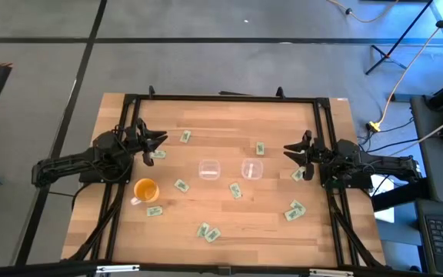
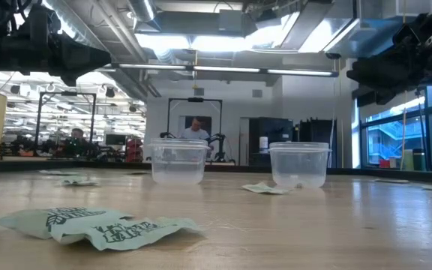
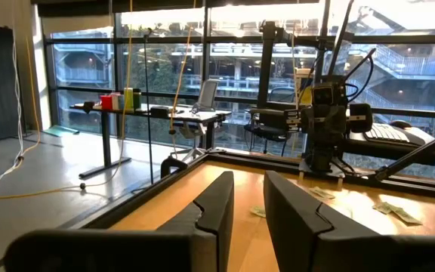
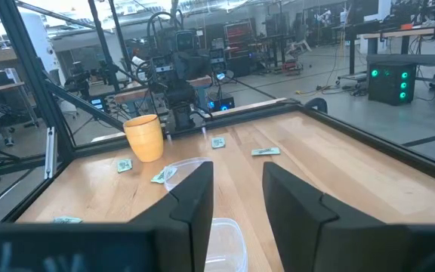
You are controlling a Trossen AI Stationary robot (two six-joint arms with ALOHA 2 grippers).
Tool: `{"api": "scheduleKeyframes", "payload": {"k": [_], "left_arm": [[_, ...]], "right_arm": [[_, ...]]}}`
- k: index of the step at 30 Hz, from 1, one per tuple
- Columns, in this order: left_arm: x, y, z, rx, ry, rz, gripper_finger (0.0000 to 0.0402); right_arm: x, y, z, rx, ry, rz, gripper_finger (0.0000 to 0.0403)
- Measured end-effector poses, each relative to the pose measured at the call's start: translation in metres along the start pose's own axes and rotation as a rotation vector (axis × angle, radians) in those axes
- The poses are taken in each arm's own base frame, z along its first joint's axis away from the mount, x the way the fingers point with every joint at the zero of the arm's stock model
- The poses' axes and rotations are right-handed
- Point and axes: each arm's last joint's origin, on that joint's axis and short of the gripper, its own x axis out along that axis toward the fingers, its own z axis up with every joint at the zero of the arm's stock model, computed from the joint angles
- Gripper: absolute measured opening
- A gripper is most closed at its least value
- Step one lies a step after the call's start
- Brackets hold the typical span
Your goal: Pick and place Stevia / Truvia into bins
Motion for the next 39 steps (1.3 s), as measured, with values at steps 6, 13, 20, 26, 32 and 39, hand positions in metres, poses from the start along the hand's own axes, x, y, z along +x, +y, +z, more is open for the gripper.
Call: {"api": "scheduleKeyframes", "payload": {"k": [6,13,20,26,32,39], "left_arm": [[0.0000,0.0000,-0.0001,0.000,0.000,0.000,0.0070],[0.0000,0.0000,0.0000,0.000,0.000,0.000,0.0070],[0.0000,0.0000,-0.0001,0.000,0.000,0.000,0.0070],[0.0000,0.0000,-0.0001,0.000,0.000,0.000,0.0070],[0.0000,0.0000,0.0000,0.000,0.000,0.000,0.0070],[0.0000,0.0000,0.0000,0.000,0.000,0.000,0.0070]], "right_arm": [[0.0000,0.0000,0.0000,0.000,0.000,0.000,0.0120],[0.0000,0.0000,-0.0001,0.003,0.000,0.001,0.0120],[0.0000,0.0000,0.0000,0.004,0.000,0.000,0.0120],[0.0000,0.0000,0.0000,0.004,0.000,0.000,0.0120],[0.0000,0.0000,-0.0001,0.003,0.000,0.001,0.0120],[-0.0001,0.0006,0.0037,-0.037,-0.040,0.003,0.0120]]}}
